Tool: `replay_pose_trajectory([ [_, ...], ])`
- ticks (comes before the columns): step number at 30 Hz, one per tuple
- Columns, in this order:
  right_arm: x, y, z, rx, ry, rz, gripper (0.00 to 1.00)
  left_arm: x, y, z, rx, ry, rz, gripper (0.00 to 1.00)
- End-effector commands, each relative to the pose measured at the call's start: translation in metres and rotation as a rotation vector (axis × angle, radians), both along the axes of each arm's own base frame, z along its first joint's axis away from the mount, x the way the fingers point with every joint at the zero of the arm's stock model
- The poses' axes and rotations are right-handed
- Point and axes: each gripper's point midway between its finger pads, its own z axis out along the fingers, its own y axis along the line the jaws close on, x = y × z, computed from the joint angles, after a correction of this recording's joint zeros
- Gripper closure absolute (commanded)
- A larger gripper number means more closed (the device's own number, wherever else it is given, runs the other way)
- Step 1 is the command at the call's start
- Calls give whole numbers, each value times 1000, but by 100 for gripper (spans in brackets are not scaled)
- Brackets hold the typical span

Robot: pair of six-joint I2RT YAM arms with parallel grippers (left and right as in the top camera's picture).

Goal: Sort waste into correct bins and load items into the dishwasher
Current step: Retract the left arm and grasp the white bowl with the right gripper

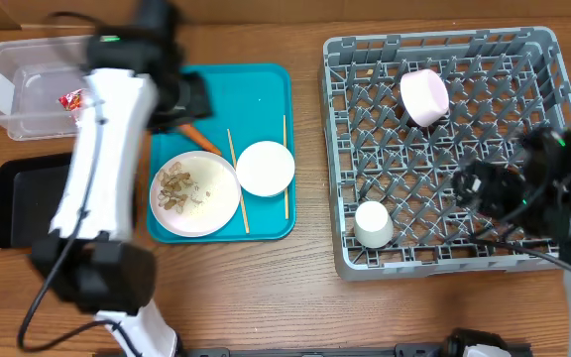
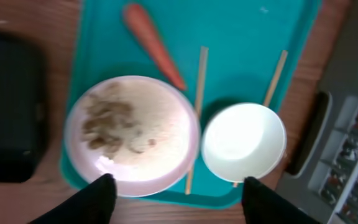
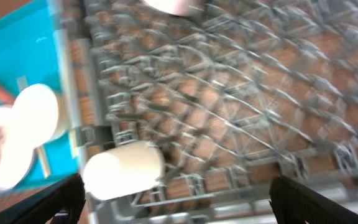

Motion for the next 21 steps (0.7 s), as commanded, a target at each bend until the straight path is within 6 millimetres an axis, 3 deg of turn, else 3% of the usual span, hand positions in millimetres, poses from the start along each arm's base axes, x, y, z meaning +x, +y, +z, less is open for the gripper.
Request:
replay_pose_trajectory([
  [1,18,45,21,0,-20,187,2,-6,42,5,6,11,64,22],
  [6,37,110,6,-36,71,388,2,-24,98,2,2,66,206,21],
  [10,56,154,-23,-41,132,449,6,-32,122,2,-6,82,275,21],
  [16,78,215,-78,-34,194,503,12,-34,125,1,-4,85,282,21],
  [21,91,244,-121,-76,219,484,18,-31,123,2,-1,77,276,21],
])
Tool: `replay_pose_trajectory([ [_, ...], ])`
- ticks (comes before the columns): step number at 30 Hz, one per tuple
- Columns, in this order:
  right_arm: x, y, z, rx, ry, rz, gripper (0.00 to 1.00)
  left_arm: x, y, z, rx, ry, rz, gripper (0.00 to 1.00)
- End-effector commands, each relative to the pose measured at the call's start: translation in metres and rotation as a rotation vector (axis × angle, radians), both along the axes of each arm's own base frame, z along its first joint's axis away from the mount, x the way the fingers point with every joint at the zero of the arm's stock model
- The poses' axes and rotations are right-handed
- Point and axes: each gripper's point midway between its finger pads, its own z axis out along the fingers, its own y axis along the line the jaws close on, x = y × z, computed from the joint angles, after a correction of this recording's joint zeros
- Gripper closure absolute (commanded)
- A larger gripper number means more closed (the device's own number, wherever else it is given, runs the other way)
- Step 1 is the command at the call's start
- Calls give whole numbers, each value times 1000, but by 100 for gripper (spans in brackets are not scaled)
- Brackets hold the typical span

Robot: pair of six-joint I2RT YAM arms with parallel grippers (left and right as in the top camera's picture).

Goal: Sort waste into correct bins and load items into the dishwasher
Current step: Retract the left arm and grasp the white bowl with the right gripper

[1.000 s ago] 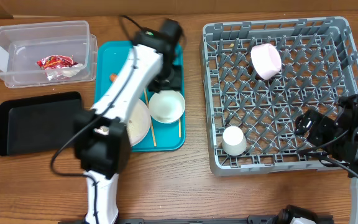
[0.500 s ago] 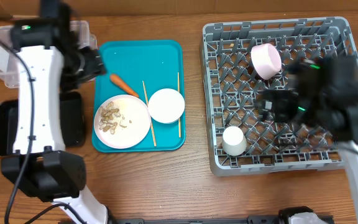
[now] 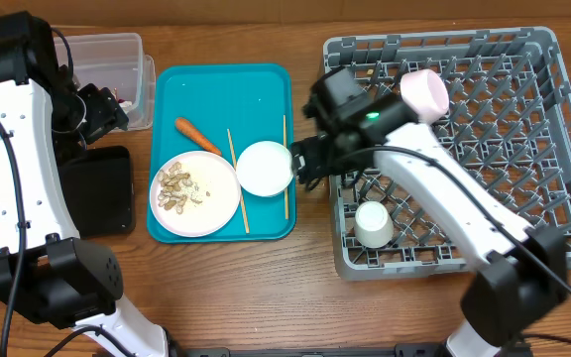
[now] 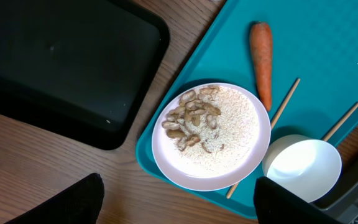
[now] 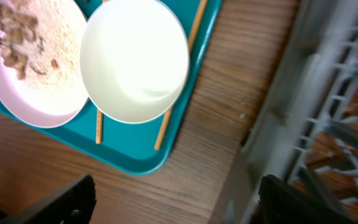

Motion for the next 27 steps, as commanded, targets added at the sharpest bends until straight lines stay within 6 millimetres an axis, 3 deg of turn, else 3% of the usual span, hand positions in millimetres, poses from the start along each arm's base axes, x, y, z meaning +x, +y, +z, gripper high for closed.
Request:
replay_pose_trajectory([
  [1,14,13,-14,-35,-31,-63,21,2,-3,2,3,-10,-30,21],
  [7,30,29,-39,-42,-53,-90,37,2,-3,2,3,-8,-30,21],
  [17,38,31,-79,-83,-13,-128,45,3,-3,2,4,-12,-30,21],
  [27,41,34,-86,-75,-10,-125,87,3,-3,2,4,-12,-30,21],
])
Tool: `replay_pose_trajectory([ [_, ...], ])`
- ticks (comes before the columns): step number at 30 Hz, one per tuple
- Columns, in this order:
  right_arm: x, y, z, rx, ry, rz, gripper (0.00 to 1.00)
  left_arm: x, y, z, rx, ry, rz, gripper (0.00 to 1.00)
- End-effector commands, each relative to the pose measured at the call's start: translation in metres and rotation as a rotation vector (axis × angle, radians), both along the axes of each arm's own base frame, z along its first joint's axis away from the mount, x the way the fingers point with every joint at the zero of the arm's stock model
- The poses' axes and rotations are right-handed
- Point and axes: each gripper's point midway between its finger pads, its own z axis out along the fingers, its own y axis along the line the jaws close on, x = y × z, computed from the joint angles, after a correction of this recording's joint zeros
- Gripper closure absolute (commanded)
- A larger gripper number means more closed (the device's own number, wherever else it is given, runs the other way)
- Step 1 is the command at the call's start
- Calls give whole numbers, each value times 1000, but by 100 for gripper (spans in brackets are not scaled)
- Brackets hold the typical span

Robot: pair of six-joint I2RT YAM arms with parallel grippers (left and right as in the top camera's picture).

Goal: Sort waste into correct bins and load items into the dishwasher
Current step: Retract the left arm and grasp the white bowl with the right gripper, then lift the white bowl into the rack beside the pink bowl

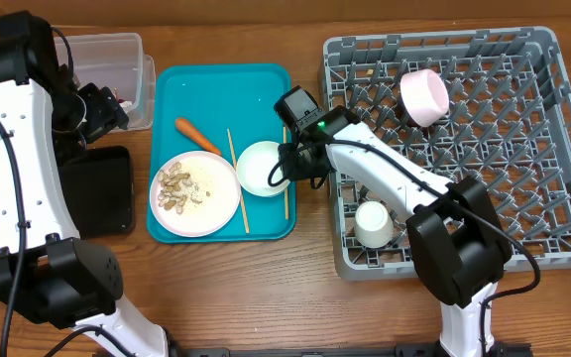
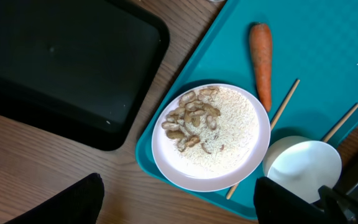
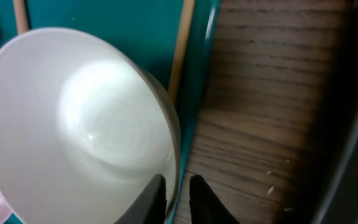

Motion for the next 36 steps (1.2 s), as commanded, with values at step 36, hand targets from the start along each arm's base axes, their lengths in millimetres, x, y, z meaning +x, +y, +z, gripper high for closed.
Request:
replay_pose_trajectory([
  [36,-5,-345,286,-888,-724,-772,96,3,-3,2,4,-13,-32,21],
])
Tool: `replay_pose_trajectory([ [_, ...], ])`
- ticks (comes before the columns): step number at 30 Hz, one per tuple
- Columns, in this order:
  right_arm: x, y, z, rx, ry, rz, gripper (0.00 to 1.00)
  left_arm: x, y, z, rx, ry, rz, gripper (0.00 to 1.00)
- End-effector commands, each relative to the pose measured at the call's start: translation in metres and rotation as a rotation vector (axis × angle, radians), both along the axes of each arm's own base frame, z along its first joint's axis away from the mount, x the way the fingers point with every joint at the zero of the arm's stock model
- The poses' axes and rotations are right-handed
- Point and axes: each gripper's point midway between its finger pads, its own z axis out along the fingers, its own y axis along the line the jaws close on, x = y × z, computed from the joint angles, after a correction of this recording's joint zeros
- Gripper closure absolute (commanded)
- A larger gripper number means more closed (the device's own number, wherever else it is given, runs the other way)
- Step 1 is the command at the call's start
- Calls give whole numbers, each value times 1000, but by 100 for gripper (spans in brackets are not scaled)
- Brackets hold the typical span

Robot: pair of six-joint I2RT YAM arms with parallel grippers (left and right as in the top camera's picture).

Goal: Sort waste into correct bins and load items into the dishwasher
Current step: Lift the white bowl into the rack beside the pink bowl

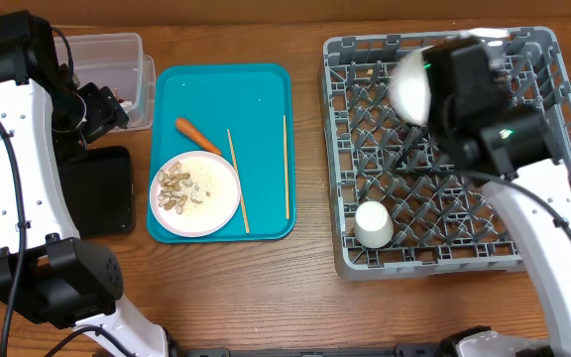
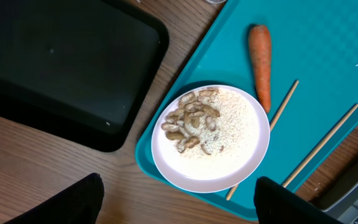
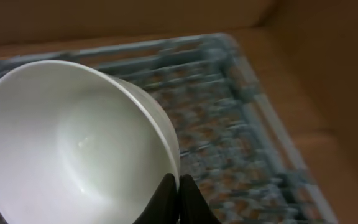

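Observation:
My right gripper [image 3: 179, 190] is shut on the rim of a white bowl [image 3: 73, 143]. It holds the bowl tilted above the back left of the grey dish rack [image 1: 523, 253]; in the overhead view the bowl [image 1: 410, 84] covers that corner. A white cup [image 1: 373, 223] lies in the rack's front left. The teal tray [image 1: 256, 94] carries a carrot [image 2: 260, 56], a pink plate of peanuts [image 2: 210, 138] and two chopsticks [image 2: 319, 146]. My left gripper [image 2: 179, 205] hangs open, high over the tray's left edge.
A clear plastic bin [image 1: 107, 50] stands at the back left, next to the left arm. A black tray [image 2: 55, 68] lies left of the teal tray. Bare wooden table [image 1: 266, 288] runs along the front.
The right gripper, then at the white bowl's rim on the teal tray, now holds the bowl up over the rack's back left. The left arm has not moved.
At first the left arm was over the teal tray and the right gripper was over the rack. Then the left arm stood by the clear bin and the right gripper hung open above the white bowl. It then straddled the bowl's rim, and now holds the bowl over the rack.

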Motion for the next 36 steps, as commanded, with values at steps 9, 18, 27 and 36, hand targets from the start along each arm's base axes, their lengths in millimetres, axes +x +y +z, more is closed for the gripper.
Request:
replay_pose_trajectory([
  [9,-18,-157,18,-483,-104,-691,96,3,-3,2,4,-15,-32,20],
  [18,8,-185,-63,-515,116,-696,96,3,-3,2,3,-14,-32,21],
  [27,8,-177,-122,-516,277,-637,96,6,-3,3,5,-27,-32,21],
  [36,18,-137,-142,-457,318,-509,96,6,-3,2,5,-27,-33,20],
])
